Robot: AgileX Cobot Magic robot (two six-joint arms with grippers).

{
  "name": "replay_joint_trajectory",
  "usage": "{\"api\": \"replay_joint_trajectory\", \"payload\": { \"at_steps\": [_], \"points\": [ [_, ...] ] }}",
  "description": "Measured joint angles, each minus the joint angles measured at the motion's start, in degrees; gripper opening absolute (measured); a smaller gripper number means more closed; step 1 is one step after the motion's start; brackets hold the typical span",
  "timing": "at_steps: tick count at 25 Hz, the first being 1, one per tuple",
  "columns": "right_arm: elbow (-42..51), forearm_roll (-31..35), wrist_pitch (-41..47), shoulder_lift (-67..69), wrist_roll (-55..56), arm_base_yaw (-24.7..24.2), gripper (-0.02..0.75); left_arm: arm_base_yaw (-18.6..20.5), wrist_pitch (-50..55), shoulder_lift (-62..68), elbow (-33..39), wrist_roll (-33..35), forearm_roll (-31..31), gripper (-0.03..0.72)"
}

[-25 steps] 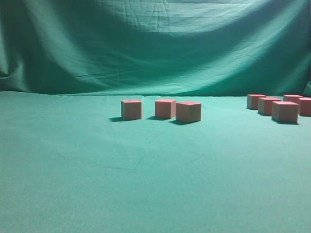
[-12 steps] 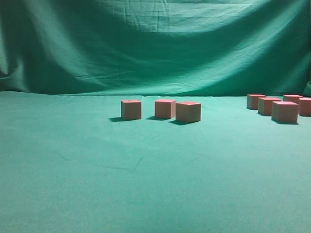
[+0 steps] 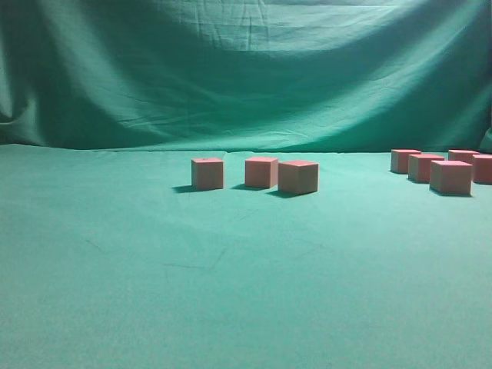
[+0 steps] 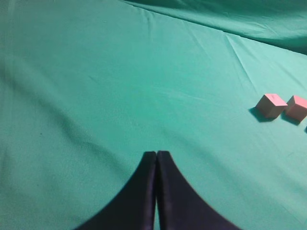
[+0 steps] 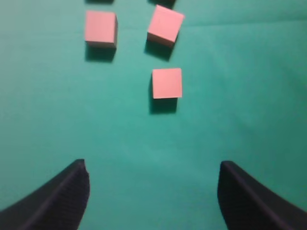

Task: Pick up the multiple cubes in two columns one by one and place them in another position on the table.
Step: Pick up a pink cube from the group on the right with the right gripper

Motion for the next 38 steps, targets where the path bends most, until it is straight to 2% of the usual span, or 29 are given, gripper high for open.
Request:
{"api": "replay_joint_trajectory", "payload": {
  "at_steps": [4, 10, 24, 33, 34, 38],
  "points": [
    [3.94, 0.66, -4.00, 1.99, 0.00, -2.76, 0.509, 0.00, 0.00, 0.00, 0.00, 0.00, 0.00, 0.000],
    [4.05, 0.91, -10.09, 9.96, -2.71, -6.10, 0.509, 0.00, 0.00, 0.00, 0.00, 0.00, 0.00, 0.000],
    [4.05, 0.91, -23.69, 22.99, -7.63, -6.61, 0.509, 0.00, 0.00, 0.00, 0.00, 0.00, 0.00, 0.000],
    [4.05, 0.34, -26.06, 25.42, -7.66, -6.61, 0.509, 0.00, 0.00, 0.00, 0.00, 0.00, 0.00, 0.000],
    [4.05, 0.34, -26.06, 25.51, -7.66, -6.61, 0.437, 0.00, 0.00, 0.00, 0.00, 0.00, 0.00, 0.000],
    [4.05, 0.34, -25.69, 25.54, -7.66, -6.61, 0.260, 0.00, 0.00, 0.00, 0.00, 0.00, 0.00, 0.000]
  ]
}}
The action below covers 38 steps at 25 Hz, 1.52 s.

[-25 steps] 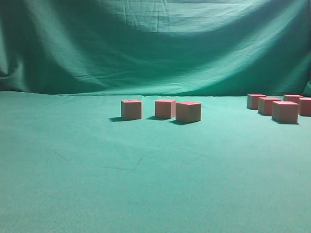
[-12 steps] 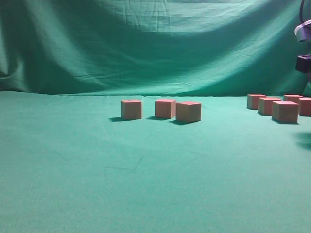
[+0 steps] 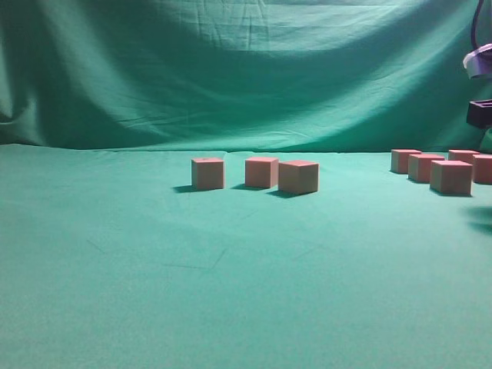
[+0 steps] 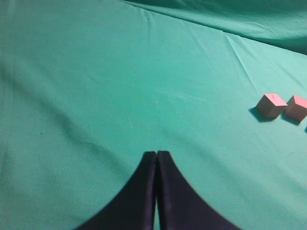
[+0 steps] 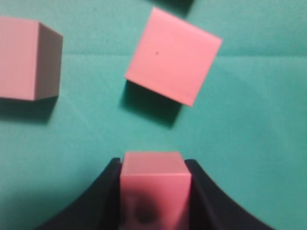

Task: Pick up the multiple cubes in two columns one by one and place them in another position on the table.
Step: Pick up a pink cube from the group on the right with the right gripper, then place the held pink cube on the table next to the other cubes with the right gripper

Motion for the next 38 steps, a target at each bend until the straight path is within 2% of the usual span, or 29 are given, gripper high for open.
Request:
{"api": "replay_joint_trajectory", "payload": {
  "at_steps": [6, 9, 16, 22, 26, 30, 38],
  "points": [
    [-4.27, 1.11, 7.47, -1.01, 0.00, 0.13, 0.267, 0.00, 0.00, 0.00, 0.00, 0.00, 0.00, 0.000],
    [-8.79, 2.54, 13.14, -3.94, -0.51, 2.76, 0.267, 0.00, 0.00, 0.00, 0.00, 0.00, 0.00, 0.000],
    [-21.82, 7.03, 24.35, -6.62, -3.66, 18.43, 0.267, 0.00, 0.00, 0.00, 0.00, 0.00, 0.00, 0.000],
    [-33.47, 7.62, 27.92, -2.16, -2.86, 32.38, 0.267, 0.00, 0.00, 0.00, 0.00, 0.00, 0.00, 0.000],
    [-40.42, 7.75, 28.69, 4.22, 1.83, 38.35, 0.267, 0.00, 0.00, 0.00, 0.00, 0.00, 0.00, 0.000],
    [-46.50, 7.87, 30.06, 11.48, 7.32, 41.42, 0.267, 0.00, 0.00, 0.00, 0.00, 0.00, 0.00, 0.000],
    [-53.76, 5.17, 32.01, 21.56, 22.25, 41.91, 0.267, 0.00, 0.00, 0.00, 0.00, 0.00, 0.00, 0.000]
  ]
}}
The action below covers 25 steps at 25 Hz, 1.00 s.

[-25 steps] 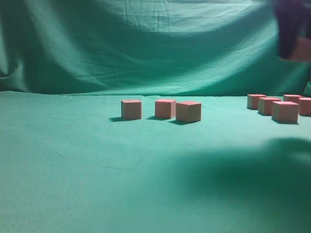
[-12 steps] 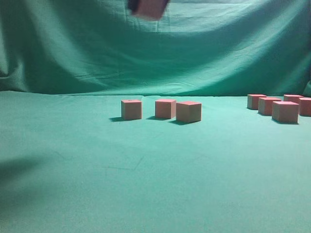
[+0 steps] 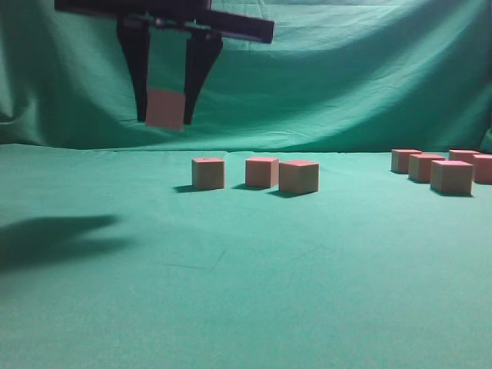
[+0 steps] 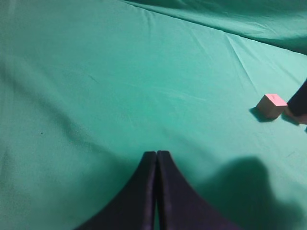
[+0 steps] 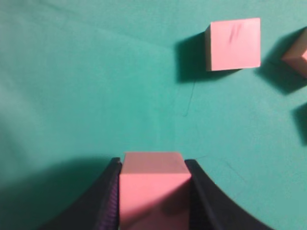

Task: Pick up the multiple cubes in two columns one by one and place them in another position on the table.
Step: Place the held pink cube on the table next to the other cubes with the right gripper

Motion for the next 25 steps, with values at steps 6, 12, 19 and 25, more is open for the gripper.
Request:
{"api": "replay_joint_trajectory", "payload": {
  "at_steps": [6, 12, 19, 25],
  "points": [
    [-0.37, -4.07, -1.09, 2.99, 6.70, 0.00, 0.267, 0.00, 0.00, 0.00, 0.00, 0.00, 0.00, 0.000],
    [-0.49, -4.72, -4.63, 4.41, 9.18, 0.00, 0.267, 0.00, 0.00, 0.00, 0.00, 0.00, 0.00, 0.000],
    [-0.49, -5.33, -7.74, 6.09, 10.33, 0.00, 0.267, 0.00, 0.00, 0.00, 0.00, 0.00, 0.00, 0.000],
    [-0.49, -7.50, -8.12, 6.82, 10.44, -0.11, 0.267, 0.00, 0.00, 0.00, 0.00, 0.00, 0.00, 0.000]
  ]
}}
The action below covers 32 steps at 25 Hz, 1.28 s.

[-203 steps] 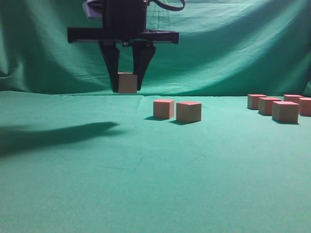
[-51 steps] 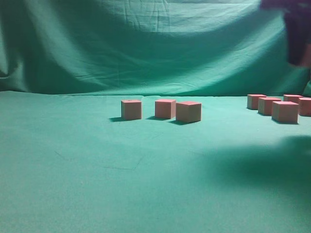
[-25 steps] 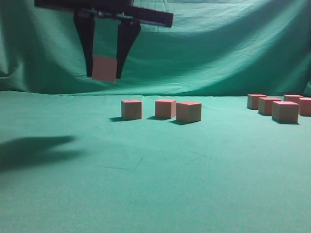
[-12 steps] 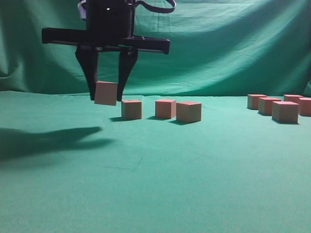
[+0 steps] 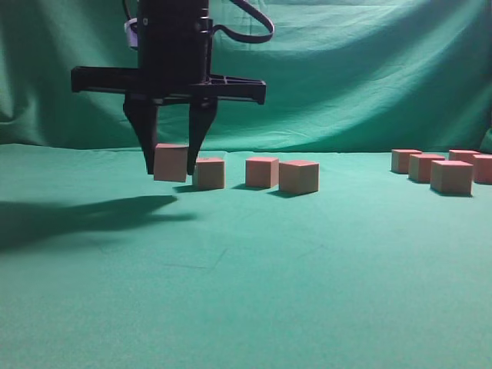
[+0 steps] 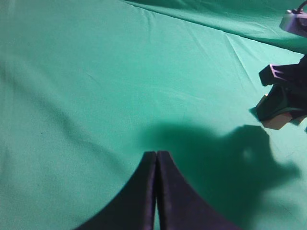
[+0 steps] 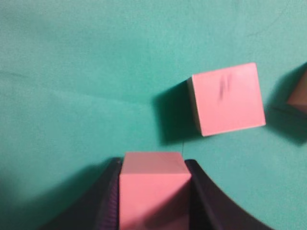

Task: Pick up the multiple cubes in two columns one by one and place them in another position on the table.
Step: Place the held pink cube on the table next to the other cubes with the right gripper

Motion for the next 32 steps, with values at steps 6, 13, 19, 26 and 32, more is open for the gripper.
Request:
{"api": "replay_joint_trajectory", "payload": {
  "at_steps": [6, 13, 19, 26, 32],
  "points": [
    [0.00, -0.12, -0.73, 1.06, -0.70, -0.08, 0.267, 0.00, 0.00, 0.00, 0.00, 0.00, 0.00, 0.000],
    [0.00, -0.32, -1.88, 1.98, -2.13, -0.08, 0.267, 0.00, 0.00, 0.00, 0.00, 0.00, 0.00, 0.000],
    [-0.11, -0.32, -1.88, 2.11, -2.26, -0.08, 0.267, 0.00, 0.00, 0.00, 0.00, 0.00, 0.00, 0.000],
    [-0.11, -0.36, -1.88, 2.11, -2.50, -0.08, 0.267, 0.00, 0.00, 0.00, 0.00, 0.00, 0.00, 0.000],
    [-0.11, -0.12, -1.41, 2.51, -2.63, -0.08, 0.478, 0.00, 0.00, 0.00, 0.00, 0.00, 0.00, 0.000]
  ]
}}
